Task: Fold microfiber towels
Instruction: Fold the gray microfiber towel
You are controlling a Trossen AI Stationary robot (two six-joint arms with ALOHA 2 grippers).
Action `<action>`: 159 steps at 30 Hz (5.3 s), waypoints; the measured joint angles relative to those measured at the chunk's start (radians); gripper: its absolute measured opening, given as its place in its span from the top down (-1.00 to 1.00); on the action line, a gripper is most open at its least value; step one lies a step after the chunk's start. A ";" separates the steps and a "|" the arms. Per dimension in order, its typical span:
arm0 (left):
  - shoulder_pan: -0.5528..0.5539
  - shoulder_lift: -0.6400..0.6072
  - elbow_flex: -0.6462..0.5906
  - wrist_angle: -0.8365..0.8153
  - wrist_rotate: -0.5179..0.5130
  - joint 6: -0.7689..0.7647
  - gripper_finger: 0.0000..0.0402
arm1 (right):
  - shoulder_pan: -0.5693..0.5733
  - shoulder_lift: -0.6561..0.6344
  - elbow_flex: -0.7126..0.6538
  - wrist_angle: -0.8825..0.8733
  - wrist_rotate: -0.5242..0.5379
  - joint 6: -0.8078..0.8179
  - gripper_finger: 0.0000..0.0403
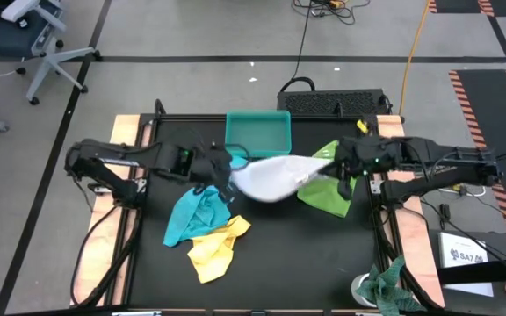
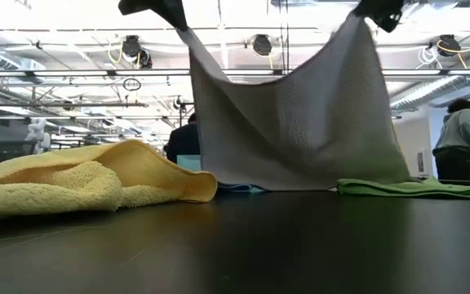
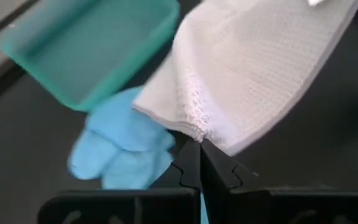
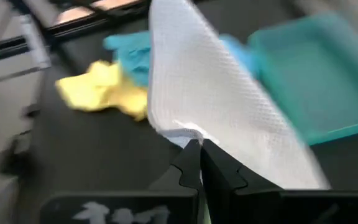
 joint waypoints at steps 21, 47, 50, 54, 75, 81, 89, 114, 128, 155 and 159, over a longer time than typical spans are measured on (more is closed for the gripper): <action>-0.265 0.332 -0.003 0.096 0.264 -0.317 1.00 | 0.541 0.396 0.000 -0.049 -0.021 0.533 1.00; -0.381 0.458 -0.005 0.284 0.434 -0.361 1.00 | 0.876 0.559 -0.002 0.101 -0.042 0.928 1.00; -0.370 0.476 -0.006 0.266 0.428 -0.349 1.00 | 0.891 0.560 -0.002 0.033 -0.016 0.951 1.00; -0.335 0.474 -0.002 0.255 0.410 -0.339 1.00 | 0.890 0.558 -0.015 -0.008 0.035 0.982 1.00; -0.088 0.373 -0.004 0.171 0.266 -0.193 1.00 | 0.810 0.369 -0.056 -0.242 0.262 1.008 1.00; -0.035 0.375 -0.005 0.079 0.244 -0.166 1.00 | 0.769 0.289 -0.065 -0.390 0.266 1.009 1.00; 0.043 0.369 -0.005 0.012 0.219 -0.102 1.00 | 0.705 0.203 -0.178 -0.422 0.260 1.008 1.00; 0.202 0.436 -0.005 0.057 0.204 0.047 1.00 | 0.482 0.101 -0.374 -0.398 0.271 0.816 1.00; 0.213 0.438 -0.005 0.054 0.154 0.070 0.94 | 0.396 0.101 -0.554 -0.180 0.265 0.717 0.99; 0.070 0.437 -0.003 0.092 0.133 0.139 0.56 | 0.334 0.116 -0.357 0.148 0.074 0.558 0.61; 0.012 0.438 -0.003 0.142 0.115 0.132 0.56 | 0.335 0.177 -0.389 0.223 -0.020 0.562 0.75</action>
